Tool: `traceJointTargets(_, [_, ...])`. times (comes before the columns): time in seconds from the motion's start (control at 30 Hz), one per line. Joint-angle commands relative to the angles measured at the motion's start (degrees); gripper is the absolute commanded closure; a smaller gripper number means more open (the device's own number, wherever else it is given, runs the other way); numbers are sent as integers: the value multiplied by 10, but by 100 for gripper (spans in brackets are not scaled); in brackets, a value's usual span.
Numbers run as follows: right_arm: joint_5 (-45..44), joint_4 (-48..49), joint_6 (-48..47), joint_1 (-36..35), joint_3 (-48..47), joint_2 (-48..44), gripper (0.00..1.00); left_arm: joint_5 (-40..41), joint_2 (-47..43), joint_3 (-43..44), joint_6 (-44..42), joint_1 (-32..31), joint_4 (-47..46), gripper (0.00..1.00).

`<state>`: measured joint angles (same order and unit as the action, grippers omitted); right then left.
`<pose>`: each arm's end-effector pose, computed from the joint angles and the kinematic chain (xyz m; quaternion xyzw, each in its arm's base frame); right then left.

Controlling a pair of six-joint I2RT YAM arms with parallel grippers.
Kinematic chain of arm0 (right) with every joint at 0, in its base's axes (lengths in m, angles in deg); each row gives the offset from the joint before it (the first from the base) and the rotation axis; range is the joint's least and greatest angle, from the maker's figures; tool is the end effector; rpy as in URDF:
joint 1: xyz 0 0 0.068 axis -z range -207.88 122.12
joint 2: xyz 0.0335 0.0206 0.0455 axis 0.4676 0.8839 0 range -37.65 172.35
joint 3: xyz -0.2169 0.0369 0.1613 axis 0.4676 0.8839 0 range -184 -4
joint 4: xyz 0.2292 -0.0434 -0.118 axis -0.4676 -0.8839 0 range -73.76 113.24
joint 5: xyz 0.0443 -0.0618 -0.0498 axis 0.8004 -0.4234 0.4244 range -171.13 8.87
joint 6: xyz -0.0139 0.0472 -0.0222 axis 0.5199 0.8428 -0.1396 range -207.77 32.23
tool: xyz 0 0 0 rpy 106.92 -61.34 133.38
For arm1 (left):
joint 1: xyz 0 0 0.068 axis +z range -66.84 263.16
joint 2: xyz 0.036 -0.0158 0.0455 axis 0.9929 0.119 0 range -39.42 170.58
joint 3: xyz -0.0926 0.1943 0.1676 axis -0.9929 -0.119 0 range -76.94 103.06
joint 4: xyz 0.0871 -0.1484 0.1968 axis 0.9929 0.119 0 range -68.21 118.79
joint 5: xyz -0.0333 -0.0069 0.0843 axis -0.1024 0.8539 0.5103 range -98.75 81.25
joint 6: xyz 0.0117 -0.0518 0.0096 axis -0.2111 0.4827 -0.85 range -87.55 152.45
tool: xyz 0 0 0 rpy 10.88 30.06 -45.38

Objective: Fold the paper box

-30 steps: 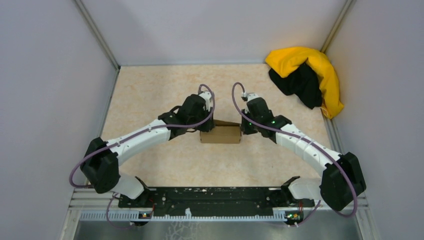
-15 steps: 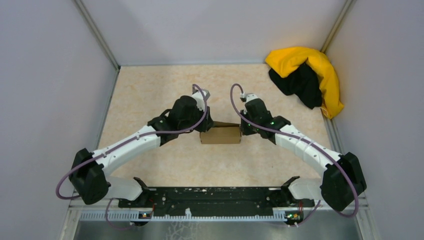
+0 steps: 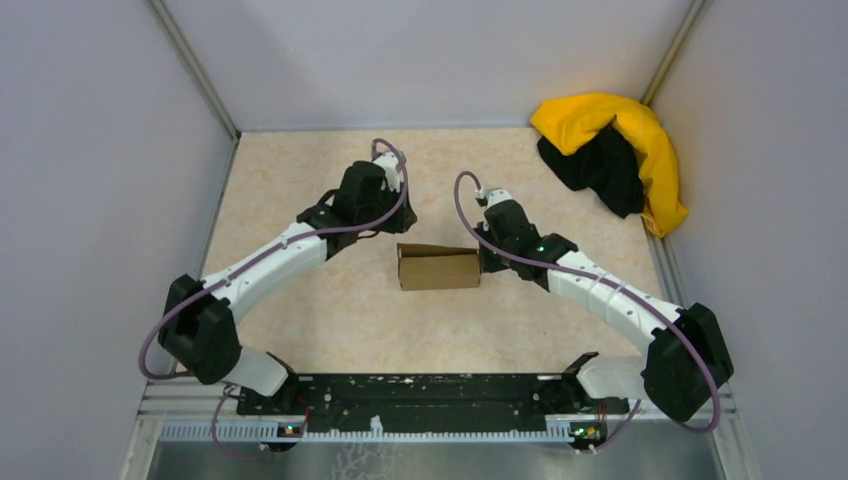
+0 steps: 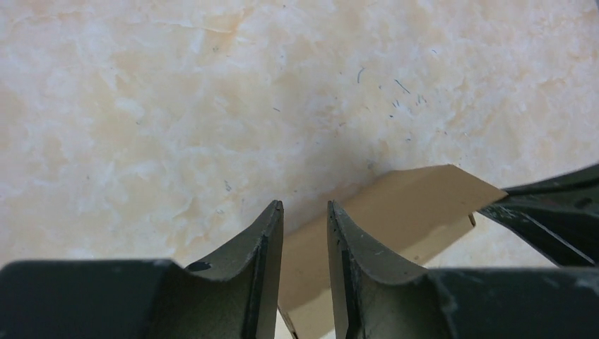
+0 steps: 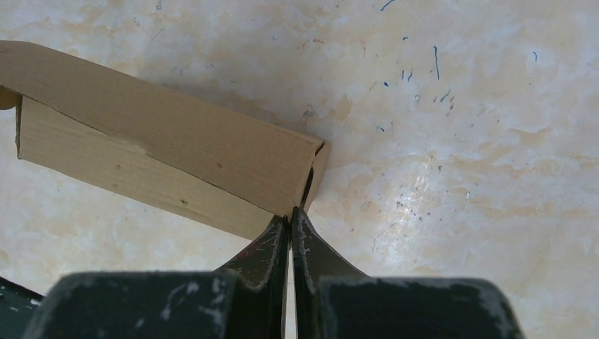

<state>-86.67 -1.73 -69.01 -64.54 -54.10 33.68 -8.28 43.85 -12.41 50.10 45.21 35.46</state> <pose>0.2117 0.1532 0.2518 -0.1264 0.9182 0.1336 0.3507 0.2626 -0.2044 0.2951 0.1525 0.8630 -0.2215 0.4278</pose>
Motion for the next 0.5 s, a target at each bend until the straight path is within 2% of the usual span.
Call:
traceJointTargets(0.0, [-18,0,-13,-15,-1,-7,100,-71,51,46,-19,28,9,65])
traceJointTargets(0.13, [-22,3,-13,-17,3,-9,100,-125,105,71,-26,32,19,68])
traceJointTargets(0.27, [-30,3,-18,-19,5,-9,100,-186,116,53,-18,33,-4,69])
traceJointTargets(0.47, [-39,12,-24,-24,11,-5,100,-208,129,37,-17,31,6,72])
